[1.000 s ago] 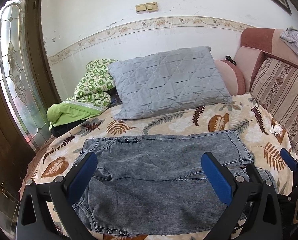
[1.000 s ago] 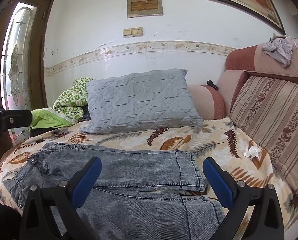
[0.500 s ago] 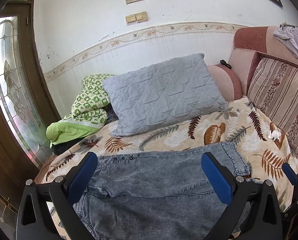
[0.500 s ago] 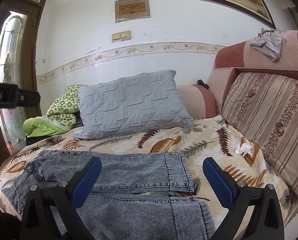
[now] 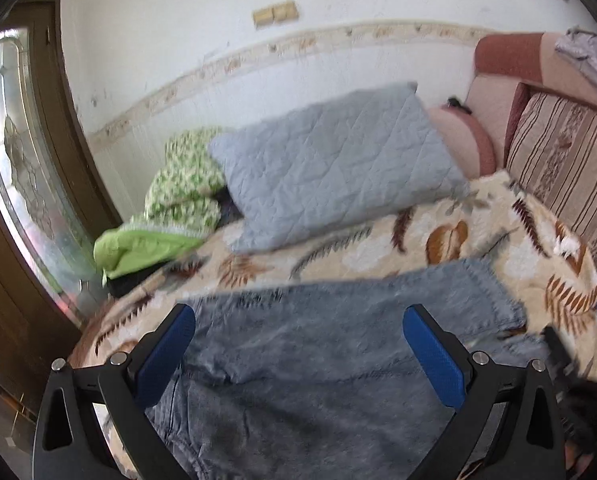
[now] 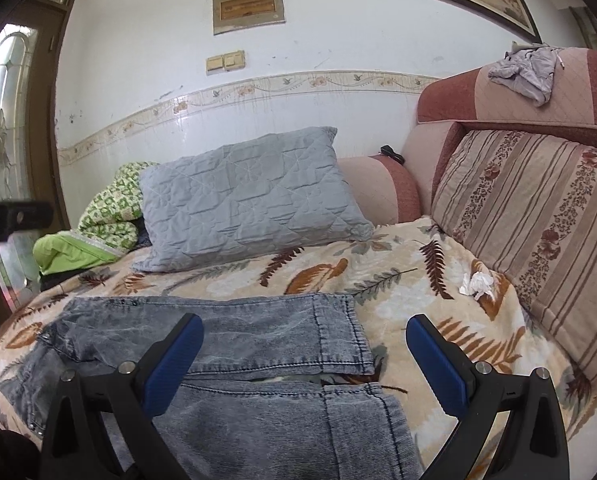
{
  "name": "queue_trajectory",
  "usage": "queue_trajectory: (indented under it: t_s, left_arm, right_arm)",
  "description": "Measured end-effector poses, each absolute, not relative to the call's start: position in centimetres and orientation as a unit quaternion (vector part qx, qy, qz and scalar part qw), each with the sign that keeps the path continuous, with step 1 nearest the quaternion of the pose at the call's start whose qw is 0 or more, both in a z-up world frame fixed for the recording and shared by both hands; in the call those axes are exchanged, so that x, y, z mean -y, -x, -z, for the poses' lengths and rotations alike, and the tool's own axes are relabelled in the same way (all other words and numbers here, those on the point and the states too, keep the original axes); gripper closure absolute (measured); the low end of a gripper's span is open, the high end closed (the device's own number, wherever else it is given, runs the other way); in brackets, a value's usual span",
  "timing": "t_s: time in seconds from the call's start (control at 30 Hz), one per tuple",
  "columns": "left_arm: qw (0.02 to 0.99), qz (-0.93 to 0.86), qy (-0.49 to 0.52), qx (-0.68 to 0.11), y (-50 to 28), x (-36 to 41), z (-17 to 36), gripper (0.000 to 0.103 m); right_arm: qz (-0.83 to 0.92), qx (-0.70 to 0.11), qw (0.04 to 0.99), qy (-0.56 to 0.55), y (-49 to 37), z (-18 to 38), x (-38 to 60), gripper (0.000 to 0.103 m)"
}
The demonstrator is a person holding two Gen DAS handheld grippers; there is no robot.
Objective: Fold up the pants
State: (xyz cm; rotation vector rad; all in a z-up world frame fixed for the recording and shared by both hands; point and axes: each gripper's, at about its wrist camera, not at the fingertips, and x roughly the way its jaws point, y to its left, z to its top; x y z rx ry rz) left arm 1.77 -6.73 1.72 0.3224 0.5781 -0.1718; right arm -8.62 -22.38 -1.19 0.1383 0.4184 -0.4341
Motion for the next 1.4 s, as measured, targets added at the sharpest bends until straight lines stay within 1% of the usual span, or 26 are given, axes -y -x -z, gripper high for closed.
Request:
queue_trajectory:
  t_s: [0.1,0.2,0.33,0.5,0.6,0.8,1.0,1.07,1.13,1.17,1.2,1.23,1.27,1.3,1.4]
  left_arm:
    - [0.923,0.059,-0.150,-0.349,-5.2,3.4,1.3,0.000]
    - [0.901,0.016,-0.165,-0.400,-9.0,-0.5,4.4,0.000]
    - [0.879,-0.029,-0.190,-0.437,-13.8,-5.7,7.1,0.000]
    - [0.847,-0.047,-0.169,-0.501,-20.7,-11.5,9.4,0.000]
    - [0.837,-0.057,-0.139,-0.526,-25.0,-14.0,10.0,0.000]
    - [0.824,-0.064,-0.086,-0.556,-32.4,-16.6,11.6,0.000]
    - [0.812,-0.057,-0.019,-0.580,-37.1,-17.2,13.8,0.000]
    - [0.803,-0.052,-0.007,-0.594,-38.2,-16.9,14.6,0.001]
    - [0.799,-0.041,0.004,-0.600,-38.9,-16.3,15.3,0.013]
    - [0.797,-0.034,0.009,-0.603,-39.2,-16.0,15.6,0.015]
    - [0.791,-0.024,0.016,-0.611,-39.3,-15.6,16.1,0.024]
    - [0.787,-0.014,0.018,-0.617,-39.5,-15.2,16.6,0.036]
    - [0.783,-0.006,0.020,-0.621,-39.5,-14.9,16.9,0.041]
    - [0.784,0.001,0.020,-0.620,-39.5,-14.6,17.1,0.046]
    - [0.794,0.011,0.004,-0.607,-39.3,-14.0,17.0,0.050]
  right_arm:
    - [0.229,-0.227,0.944,-0.072,7.8,1.7,23.6,0.001]
    - [0.238,-0.257,0.932,-0.097,6.2,2.4,26.0,0.001]
    - [0.241,-0.313,0.909,-0.134,2.8,4.2,29.6,0.001]
    - [0.230,-0.380,0.877,-0.183,-2.8,6.9,34.3,0.001]
    - [0.223,-0.394,0.866,-0.213,-5.4,8.3,36.5,0.001]
    - [0.207,-0.411,0.854,-0.243,-9.4,10.2,39.8,0.001]
    - [0.197,-0.412,0.848,-0.269,-11.2,11.4,42.7,0.001]
    - [0.196,-0.410,0.844,-0.283,-11.6,11.6,43.4,0.001]
    - [0.195,-0.408,0.844,-0.289,-12.0,11.8,43.8,0.001]
    - [0.192,-0.409,0.844,-0.289,-12.2,11.9,43.9,0.001]
    - [0.187,-0.411,0.844,-0.289,-12.5,12.0,44.0,0.001]
    - [0.182,-0.413,0.845,-0.288,-12.7,12.0,44.0,0.001]
    - [0.175,-0.414,0.845,-0.289,-12.9,12.0,44.1,0.001]
    - [0.168,-0.414,0.846,-0.292,-13.1,12.1,44.2,0.001]
    - [0.159,-0.416,0.844,-0.298,-13.7,12.3,44.9,0.001]
